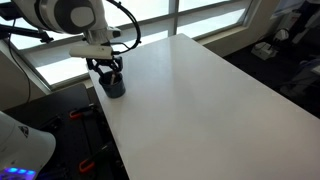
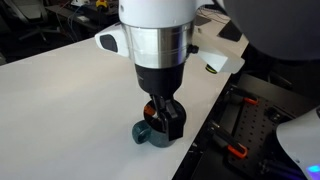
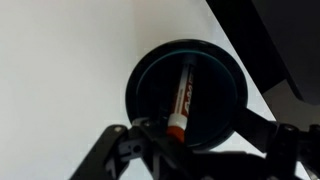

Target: Remove the marker from the mug

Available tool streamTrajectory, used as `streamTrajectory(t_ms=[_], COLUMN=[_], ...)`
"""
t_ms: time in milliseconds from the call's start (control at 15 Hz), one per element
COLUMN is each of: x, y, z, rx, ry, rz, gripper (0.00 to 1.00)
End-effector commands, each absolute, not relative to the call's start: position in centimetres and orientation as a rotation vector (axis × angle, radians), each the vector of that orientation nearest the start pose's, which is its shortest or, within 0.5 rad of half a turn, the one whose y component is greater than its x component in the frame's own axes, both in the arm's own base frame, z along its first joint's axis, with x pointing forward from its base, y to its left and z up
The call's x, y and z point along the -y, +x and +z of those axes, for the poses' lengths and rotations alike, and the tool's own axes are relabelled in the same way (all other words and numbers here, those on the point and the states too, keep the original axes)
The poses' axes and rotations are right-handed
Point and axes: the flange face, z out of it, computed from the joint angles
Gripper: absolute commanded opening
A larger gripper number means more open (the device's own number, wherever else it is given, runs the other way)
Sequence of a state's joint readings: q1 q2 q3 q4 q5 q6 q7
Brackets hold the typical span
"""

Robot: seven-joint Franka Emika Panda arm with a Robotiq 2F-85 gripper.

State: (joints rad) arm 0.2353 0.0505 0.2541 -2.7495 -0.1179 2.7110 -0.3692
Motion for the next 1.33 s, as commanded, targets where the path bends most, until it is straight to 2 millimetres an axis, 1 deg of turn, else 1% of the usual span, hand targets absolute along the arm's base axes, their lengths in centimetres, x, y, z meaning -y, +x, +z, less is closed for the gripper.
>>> streamTrajectory(t_ms=[0, 133, 200, 267, 400, 533, 667, 933, 1133, 1200, 1267], x=[-18.4, -18.1, -18.3, -18.2, -17.9, -17.6, -17.2, -16.0, -15.4, -15.1, -14.9], y=[32.6, 32.7, 33.3, 33.6, 33.7, 33.9, 34.3, 35.3, 35.8, 35.8, 35.9], z=[19.4, 19.3, 19.3, 19.3, 19.5, 19.6, 19.7, 20.2, 20.5, 20.6, 20.7], rx=[1.536, 1.536, 1.527, 1.513, 1.486, 1.456, 1.398, 1.250, 1.188, 1.172, 1.156], ry=[-2.772, -2.768, -2.770, -2.773, -2.779, -2.780, -2.784, -2.838, -2.860, -2.865, -2.871], rz=[0.074, 0.059, 0.051, 0.042, 0.025, 0.012, -0.018, -0.080, -0.112, -0.121, -0.130], gripper=[0.74, 0.79, 0.77, 0.75, 0.72, 0.64, 0.68, 0.66, 0.56, 0.48, 0.53])
